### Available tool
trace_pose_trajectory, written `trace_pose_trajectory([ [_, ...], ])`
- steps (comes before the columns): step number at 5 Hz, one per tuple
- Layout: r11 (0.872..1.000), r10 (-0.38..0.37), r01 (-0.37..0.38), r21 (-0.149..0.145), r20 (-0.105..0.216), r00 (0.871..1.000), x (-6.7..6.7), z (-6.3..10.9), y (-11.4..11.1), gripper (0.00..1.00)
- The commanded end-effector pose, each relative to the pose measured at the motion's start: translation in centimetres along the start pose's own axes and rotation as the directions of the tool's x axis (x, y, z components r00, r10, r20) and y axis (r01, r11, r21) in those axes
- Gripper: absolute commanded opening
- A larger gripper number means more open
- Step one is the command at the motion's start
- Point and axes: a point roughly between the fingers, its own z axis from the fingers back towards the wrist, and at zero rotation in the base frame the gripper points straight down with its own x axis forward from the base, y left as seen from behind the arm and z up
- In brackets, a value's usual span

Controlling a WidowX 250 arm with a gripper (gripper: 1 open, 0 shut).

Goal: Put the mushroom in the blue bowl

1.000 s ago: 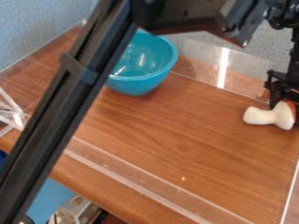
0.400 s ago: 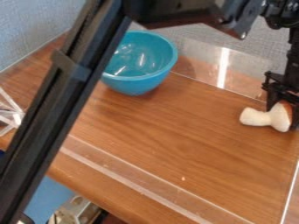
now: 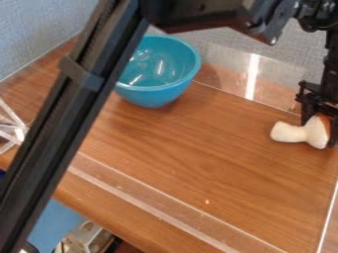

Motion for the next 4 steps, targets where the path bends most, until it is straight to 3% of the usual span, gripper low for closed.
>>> trace_pose_trajectory([
  [1,0.999,0.046,-0.045,-0.004,0.053,0.998,0.2,1.9,0.9,0.0],
  [3,0.996,0.088,-0.086,-0.027,0.091,0.992,0.8,3.5,-0.4,0.0],
  [4,0.99,0.139,-0.135,-0.041,0.114,0.984,0.4,3.8,-1.0,0.0],
])
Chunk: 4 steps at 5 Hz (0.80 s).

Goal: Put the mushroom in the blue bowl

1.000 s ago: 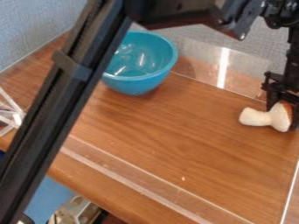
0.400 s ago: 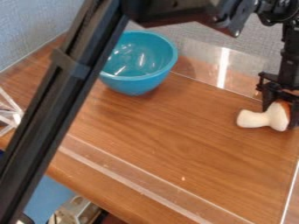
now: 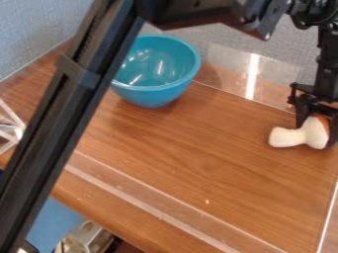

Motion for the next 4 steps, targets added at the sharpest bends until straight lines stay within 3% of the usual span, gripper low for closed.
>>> trace_pose_trajectory([
  [1,0.999,0.036,-0.035,-0.012,0.115,0.993,-0.4,4.0,-1.6,0.0],
  [2,0.995,0.096,-0.092,-0.032,0.159,0.983,-1.1,6.0,-1.2,0.0],
  [3,0.984,0.176,-0.168,-0.057,0.214,0.961,-2.4,9.1,-0.1,0.0],
  [4,0.956,0.294,-0.283,-0.08,0.26,0.92,-4.3,12.2,3.4,0.0],
])
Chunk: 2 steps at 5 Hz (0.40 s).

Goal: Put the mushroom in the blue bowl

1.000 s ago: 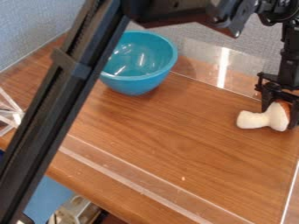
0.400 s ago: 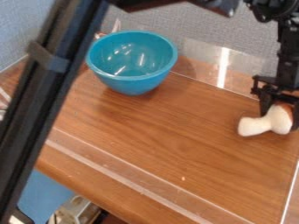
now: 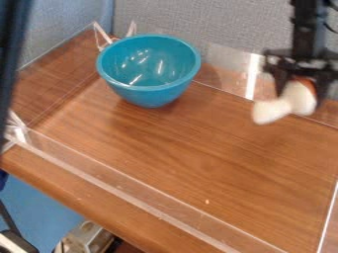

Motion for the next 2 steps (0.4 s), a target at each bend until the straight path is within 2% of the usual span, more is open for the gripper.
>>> trace_pose_trajectory([
  [1,0.997,0.072,-0.072,0.0,0.13,0.989,0.1,4.7,3.7,0.0],
  [2,0.986,0.16,-0.165,0.011,0.182,0.97,0.4,5.8,7.6,0.0],
])
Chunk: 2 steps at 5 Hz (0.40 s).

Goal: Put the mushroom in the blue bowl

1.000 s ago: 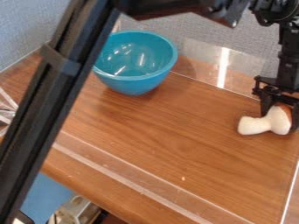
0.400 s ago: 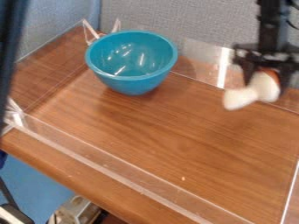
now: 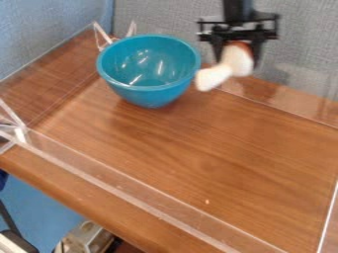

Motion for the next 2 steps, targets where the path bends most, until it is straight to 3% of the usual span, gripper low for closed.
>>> trace_pose_trajectory([
  [1,1.0,0.003,0.0,-0.019,0.145,0.989,0.41,4.81,-0.45,0.0],
  [2,1.0,0.023,-0.021,-0.017,0.161,0.987,0.46,5.11,0.08,0.0],
])
